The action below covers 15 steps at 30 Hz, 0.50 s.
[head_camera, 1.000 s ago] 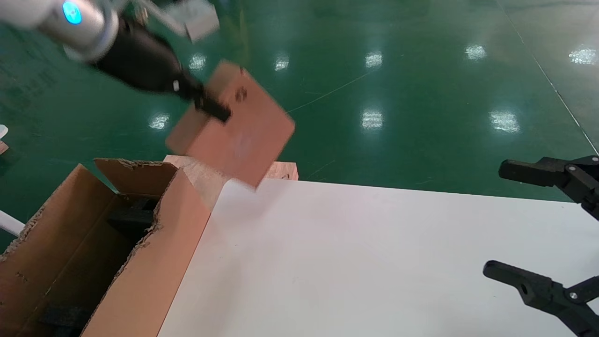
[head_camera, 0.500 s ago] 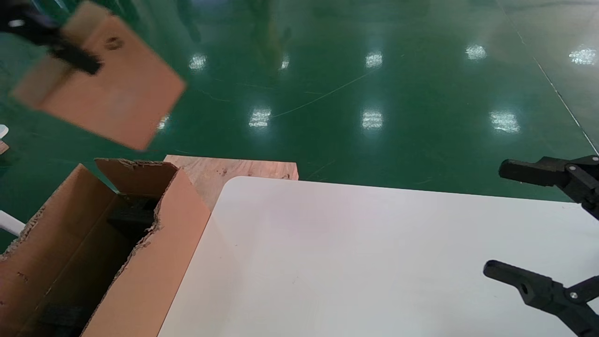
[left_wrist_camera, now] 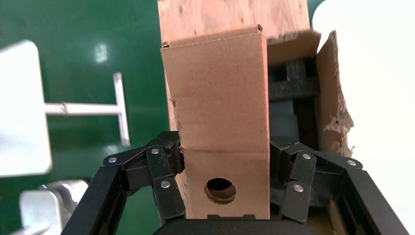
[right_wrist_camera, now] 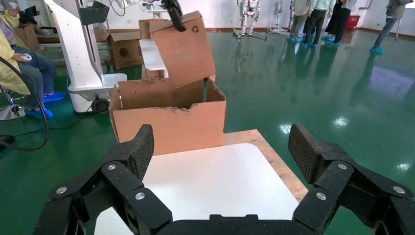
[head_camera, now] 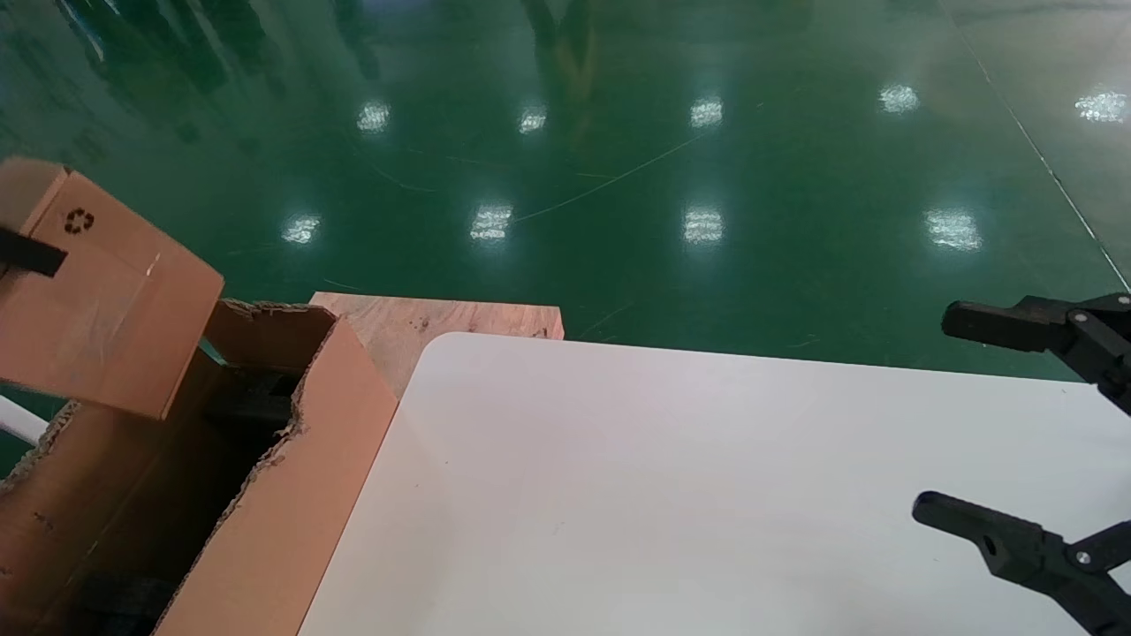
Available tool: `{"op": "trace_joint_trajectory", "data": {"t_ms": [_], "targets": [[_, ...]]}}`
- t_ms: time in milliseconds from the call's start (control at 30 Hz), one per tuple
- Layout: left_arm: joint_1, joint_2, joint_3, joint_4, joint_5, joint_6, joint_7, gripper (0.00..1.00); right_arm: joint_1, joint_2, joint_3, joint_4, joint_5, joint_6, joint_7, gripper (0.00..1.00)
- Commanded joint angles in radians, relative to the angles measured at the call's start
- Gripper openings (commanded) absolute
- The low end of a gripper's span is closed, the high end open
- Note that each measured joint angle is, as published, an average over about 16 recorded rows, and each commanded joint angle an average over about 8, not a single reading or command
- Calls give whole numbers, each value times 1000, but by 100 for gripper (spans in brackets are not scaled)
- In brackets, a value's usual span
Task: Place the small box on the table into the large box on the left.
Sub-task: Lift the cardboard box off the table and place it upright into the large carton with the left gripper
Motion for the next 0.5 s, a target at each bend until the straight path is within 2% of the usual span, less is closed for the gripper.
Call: {"op": "trace_joint_trajectory", "data": {"t_ms": [33, 300, 500], "targets": [[-4, -18, 31, -7, -9, -4, -24, 0, 0, 0, 0, 0, 0, 0, 0, 100], [72, -70, 82, 52, -52, -44, -26, 0, 0, 0, 0, 0, 0, 0, 0, 100], [161, -80, 105, 130, -89, -101, 8, 0, 0, 0, 0, 0, 0, 0, 0, 100]]}}
